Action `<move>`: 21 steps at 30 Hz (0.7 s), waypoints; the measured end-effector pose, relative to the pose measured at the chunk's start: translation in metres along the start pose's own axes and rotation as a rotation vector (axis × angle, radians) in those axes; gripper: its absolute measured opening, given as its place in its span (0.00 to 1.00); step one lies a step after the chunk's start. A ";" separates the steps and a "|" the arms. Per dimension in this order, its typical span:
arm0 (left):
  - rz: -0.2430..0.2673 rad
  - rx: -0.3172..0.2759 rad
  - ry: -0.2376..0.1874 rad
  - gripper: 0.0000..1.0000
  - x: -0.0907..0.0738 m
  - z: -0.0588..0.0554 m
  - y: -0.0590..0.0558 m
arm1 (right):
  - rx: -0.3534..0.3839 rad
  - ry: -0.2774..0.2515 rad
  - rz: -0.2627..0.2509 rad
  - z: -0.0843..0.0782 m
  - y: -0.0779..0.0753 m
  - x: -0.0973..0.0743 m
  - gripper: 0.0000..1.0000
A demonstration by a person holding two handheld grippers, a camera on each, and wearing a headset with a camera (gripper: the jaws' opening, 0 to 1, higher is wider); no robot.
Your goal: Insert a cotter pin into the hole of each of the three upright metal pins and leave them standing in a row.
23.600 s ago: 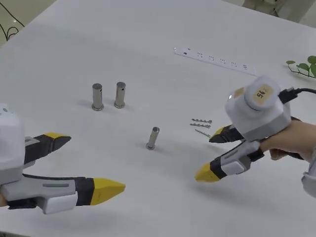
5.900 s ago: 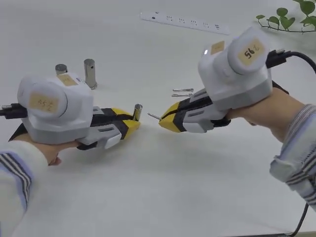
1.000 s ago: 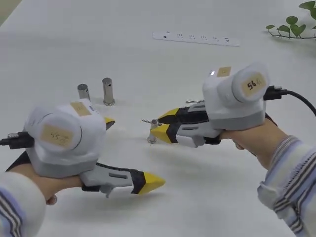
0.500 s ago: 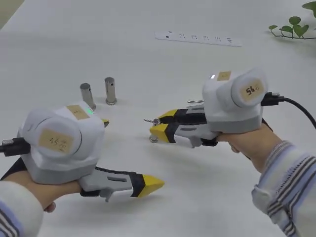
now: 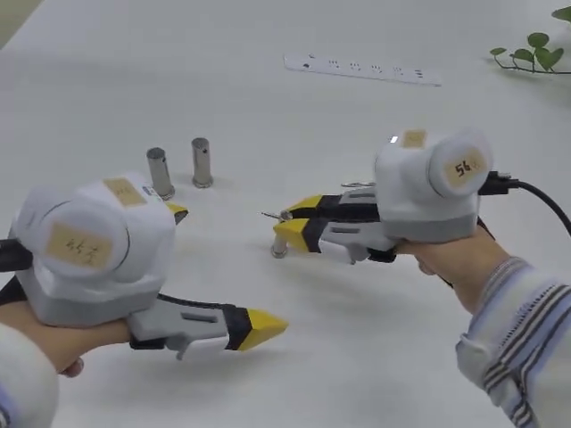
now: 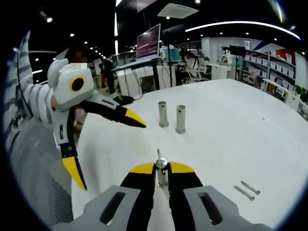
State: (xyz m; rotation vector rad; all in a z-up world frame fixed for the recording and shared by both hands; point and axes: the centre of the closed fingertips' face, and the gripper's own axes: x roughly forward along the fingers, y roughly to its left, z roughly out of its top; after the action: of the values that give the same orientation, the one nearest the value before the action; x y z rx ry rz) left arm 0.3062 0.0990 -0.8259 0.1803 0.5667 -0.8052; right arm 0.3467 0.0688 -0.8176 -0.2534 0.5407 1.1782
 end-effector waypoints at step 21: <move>0.028 0.013 0.017 0.97 -0.006 -0.002 0.009 | -0.190 -0.001 0.164 0.010 -0.001 0.013 0.10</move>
State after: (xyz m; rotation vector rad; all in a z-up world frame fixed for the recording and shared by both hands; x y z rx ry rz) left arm 0.3089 0.1099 -0.8248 0.2067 0.5739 -0.7809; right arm 0.3535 0.0835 -0.8163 -0.3764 0.4555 1.3909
